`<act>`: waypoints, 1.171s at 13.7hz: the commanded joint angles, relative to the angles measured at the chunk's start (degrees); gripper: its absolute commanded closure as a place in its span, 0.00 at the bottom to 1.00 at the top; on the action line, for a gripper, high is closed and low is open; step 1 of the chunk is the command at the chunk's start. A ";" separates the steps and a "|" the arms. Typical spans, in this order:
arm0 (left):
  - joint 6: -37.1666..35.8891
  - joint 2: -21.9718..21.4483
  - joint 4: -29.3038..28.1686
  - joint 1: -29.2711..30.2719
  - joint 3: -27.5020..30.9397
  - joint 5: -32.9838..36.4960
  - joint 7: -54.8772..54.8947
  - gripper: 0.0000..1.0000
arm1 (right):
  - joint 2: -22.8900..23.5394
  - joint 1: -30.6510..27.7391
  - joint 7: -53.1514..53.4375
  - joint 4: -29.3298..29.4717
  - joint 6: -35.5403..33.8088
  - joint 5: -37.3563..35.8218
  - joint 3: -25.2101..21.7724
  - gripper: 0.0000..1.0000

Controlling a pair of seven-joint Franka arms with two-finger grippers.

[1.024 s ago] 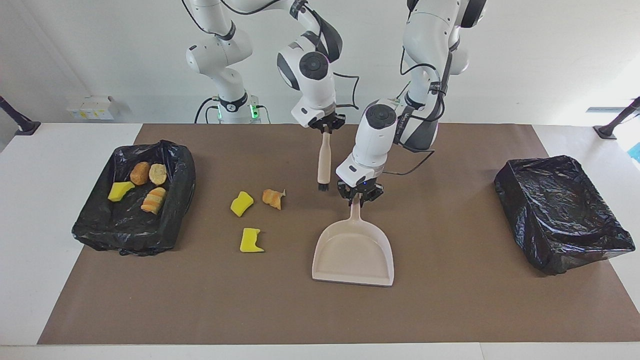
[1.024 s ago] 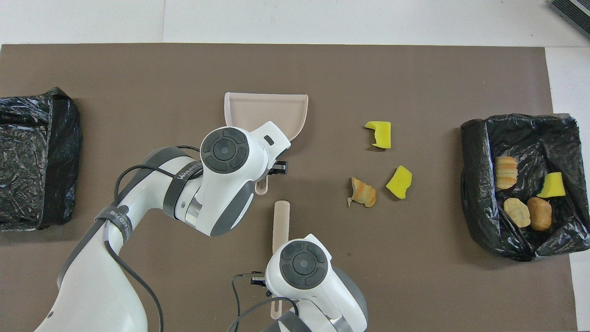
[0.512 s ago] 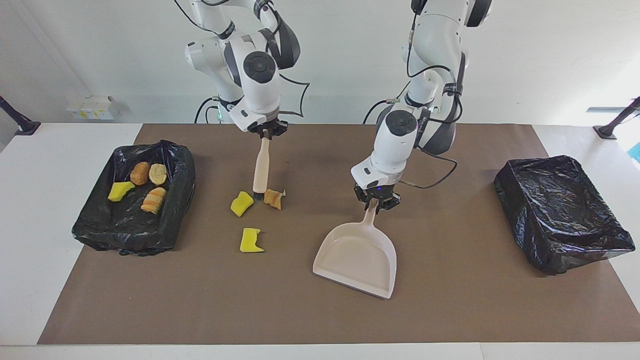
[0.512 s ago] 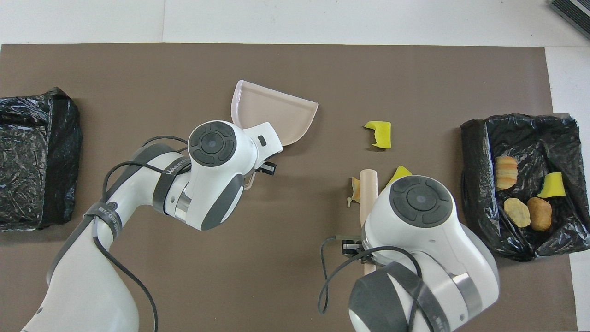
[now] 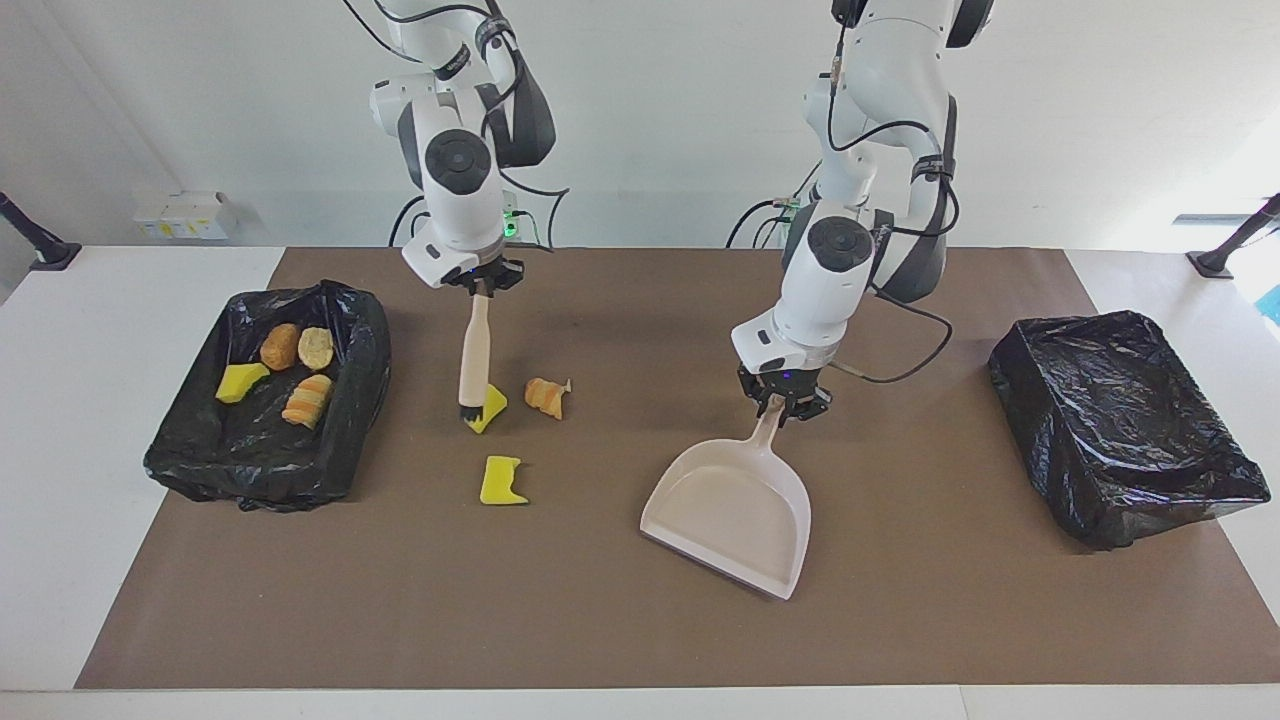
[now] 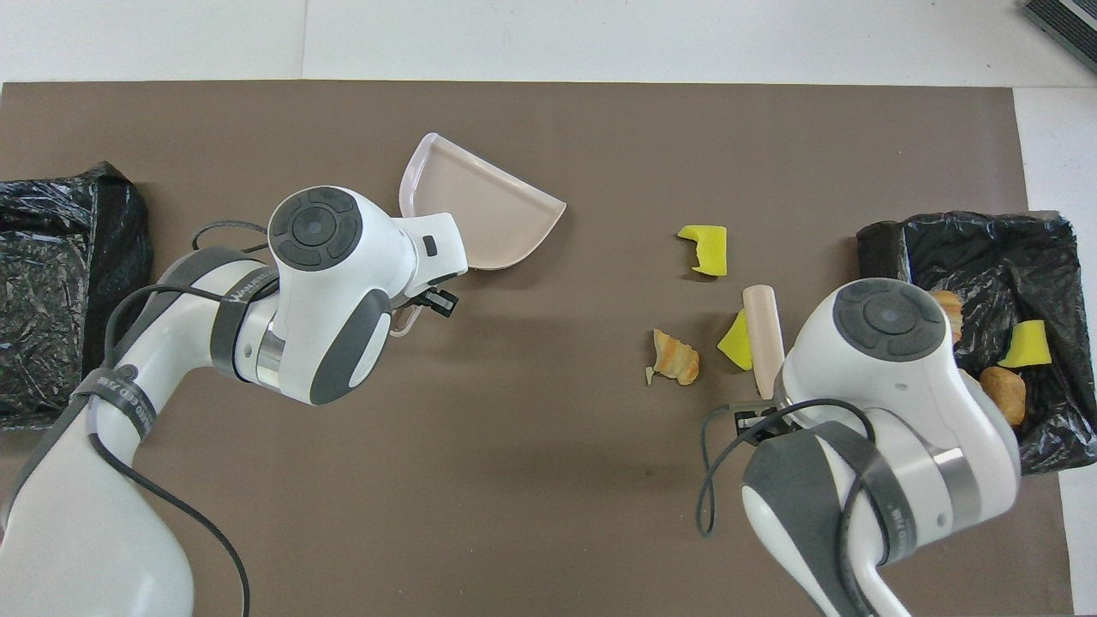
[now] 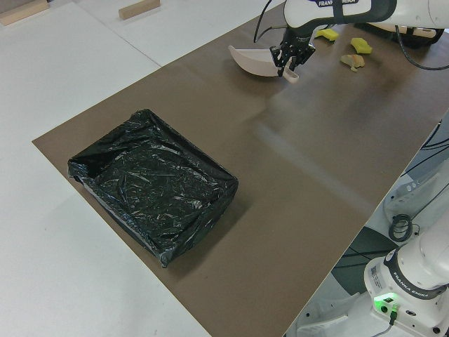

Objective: Sweep and dump trash in bin
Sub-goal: 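Sweep the remaining scraps into the dustpan with the brush in the right gripper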

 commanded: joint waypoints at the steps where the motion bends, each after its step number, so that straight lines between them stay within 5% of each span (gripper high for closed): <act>1: -3.31 -1.52 -0.67 -0.08 -0.35 2.28 7.71 1.00 | -0.14 -0.69 -2.61 -0.82 1.07 6.59 0.44 1.00; 8: -2.53 -8.54 -11.99 -2.71 -0.87 5.02 20.90 1.00 | 1.80 4.22 -0.53 -0.21 2.30 17.26 0.44 1.00; 16: 3.09 -9.26 -16.93 -8.34 -0.79 6.16 23.98 1.00 | 1.71 8.53 2.30 -0.65 3.79 25.08 0.53 1.00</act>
